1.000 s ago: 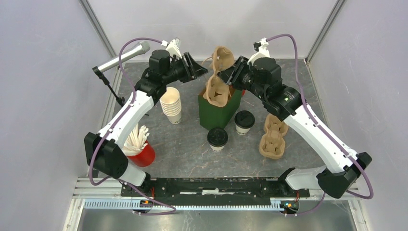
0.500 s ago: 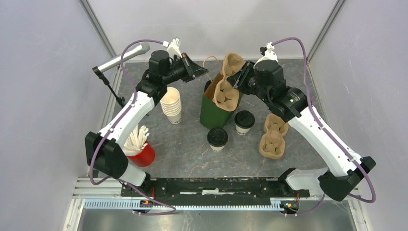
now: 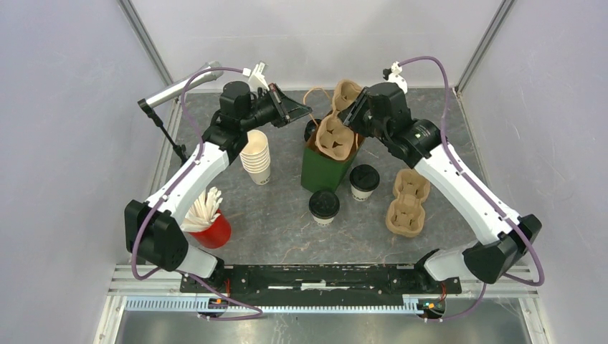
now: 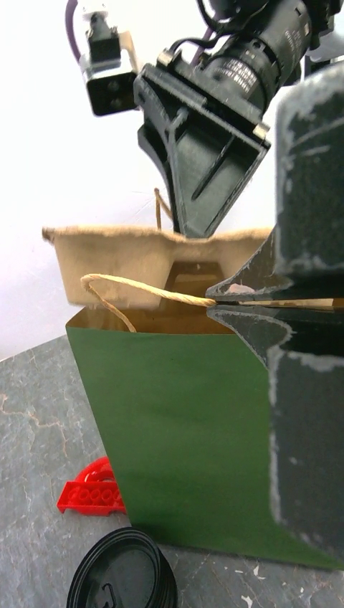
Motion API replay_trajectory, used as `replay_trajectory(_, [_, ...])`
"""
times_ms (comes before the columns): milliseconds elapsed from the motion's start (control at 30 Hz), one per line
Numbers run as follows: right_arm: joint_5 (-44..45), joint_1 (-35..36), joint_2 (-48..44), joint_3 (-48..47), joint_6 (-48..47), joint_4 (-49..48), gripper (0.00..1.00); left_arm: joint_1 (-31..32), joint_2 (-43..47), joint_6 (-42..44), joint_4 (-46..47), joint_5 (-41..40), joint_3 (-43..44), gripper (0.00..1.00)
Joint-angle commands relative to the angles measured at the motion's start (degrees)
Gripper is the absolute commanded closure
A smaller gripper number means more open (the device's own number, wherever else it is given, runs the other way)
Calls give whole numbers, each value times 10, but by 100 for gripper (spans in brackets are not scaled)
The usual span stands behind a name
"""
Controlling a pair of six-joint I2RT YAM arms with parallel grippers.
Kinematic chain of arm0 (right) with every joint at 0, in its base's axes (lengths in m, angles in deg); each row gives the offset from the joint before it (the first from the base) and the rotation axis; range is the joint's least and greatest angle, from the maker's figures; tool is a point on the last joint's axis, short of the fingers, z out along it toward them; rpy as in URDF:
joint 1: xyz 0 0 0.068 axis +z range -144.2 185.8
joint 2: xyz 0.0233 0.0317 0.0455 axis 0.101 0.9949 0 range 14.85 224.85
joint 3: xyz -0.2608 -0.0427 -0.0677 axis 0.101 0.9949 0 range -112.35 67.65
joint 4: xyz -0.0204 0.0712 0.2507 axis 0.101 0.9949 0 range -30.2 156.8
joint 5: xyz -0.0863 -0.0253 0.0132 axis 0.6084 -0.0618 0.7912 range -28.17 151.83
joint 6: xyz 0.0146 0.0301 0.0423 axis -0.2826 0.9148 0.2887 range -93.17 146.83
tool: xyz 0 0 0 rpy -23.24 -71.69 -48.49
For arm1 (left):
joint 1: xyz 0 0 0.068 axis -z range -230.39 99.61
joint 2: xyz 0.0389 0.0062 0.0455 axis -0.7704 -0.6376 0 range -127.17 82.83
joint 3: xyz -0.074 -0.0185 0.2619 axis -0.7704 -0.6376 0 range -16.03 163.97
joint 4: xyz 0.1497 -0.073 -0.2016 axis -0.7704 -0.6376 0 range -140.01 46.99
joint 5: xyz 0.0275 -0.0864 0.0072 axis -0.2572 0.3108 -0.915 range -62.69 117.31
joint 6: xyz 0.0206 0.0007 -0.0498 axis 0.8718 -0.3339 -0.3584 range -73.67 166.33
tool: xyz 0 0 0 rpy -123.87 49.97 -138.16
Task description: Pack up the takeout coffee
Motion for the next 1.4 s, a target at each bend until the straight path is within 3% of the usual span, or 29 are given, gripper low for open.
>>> replay_trajectory(0, [21, -1, 20, -52, -3, 19, 71, -2, 25, -29, 44, 20, -9, 98])
replay_trajectory(233, [45, -2, 43, -92, 3, 90, 76, -2, 26, -46, 48, 21, -13, 98])
replay_trajectory(333, [44, -1, 52, -113, 18, 127, 72, -2, 33, -64, 56, 21, -25, 98])
replay_trajectory(767, [31, 2, 97, -137, 81, 217, 71, -2, 44, -91, 85, 24, -49, 98])
replay_trajectory(1367, [33, 3, 152, -133, 107, 198, 66, 0, 49, -100, 98, 27, -61, 98])
